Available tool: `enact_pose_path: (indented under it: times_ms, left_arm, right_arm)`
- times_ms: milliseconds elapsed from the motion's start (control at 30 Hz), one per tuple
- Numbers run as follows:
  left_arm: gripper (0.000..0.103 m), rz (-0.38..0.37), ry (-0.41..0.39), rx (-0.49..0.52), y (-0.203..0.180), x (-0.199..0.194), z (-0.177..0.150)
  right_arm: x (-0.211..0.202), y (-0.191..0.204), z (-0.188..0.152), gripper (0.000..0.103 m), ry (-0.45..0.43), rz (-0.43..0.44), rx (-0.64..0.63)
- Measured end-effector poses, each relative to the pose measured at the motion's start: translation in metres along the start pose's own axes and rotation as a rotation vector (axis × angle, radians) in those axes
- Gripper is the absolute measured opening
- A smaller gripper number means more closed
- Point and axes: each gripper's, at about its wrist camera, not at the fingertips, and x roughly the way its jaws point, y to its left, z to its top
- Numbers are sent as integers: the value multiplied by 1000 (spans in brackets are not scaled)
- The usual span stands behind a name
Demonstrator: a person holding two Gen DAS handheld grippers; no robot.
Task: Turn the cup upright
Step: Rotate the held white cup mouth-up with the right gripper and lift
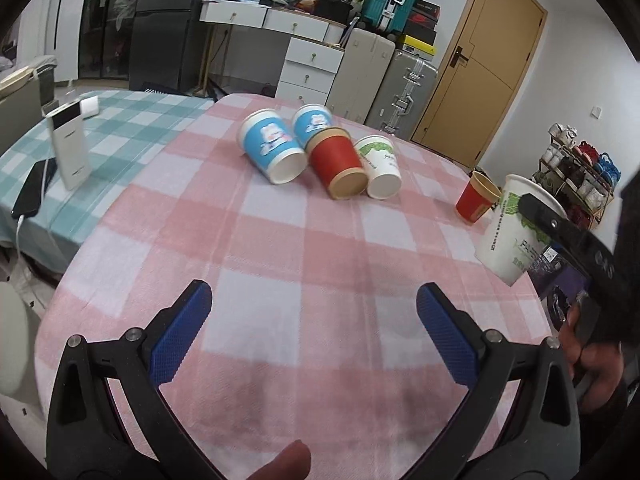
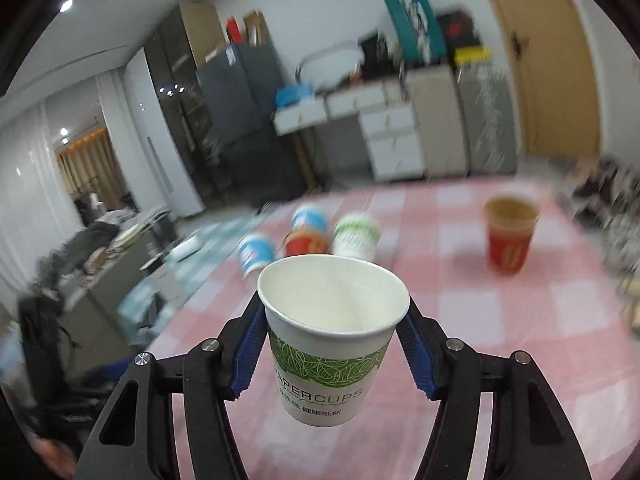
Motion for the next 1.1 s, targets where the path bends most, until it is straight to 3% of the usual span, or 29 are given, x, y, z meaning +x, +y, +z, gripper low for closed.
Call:
enact_pose_path:
  times_ms: [133,367,533,1100]
  left_arm:
    - [102,-6,7,22,-19,24,15]
    - [102,-4,30,40,-32,53,24]
    - [102,-21,61,43,-35,67,20]
    - [102,-41,107,41,-37,86,14]
  right_arm:
    - [-1,5,-14,63,-54,-22,-23]
    - [17,-8,-33,63,-14,-109,7]
    - [38,-21,-39,63,71,-118,59]
    - [41,-16,-55,64,137,-122,43]
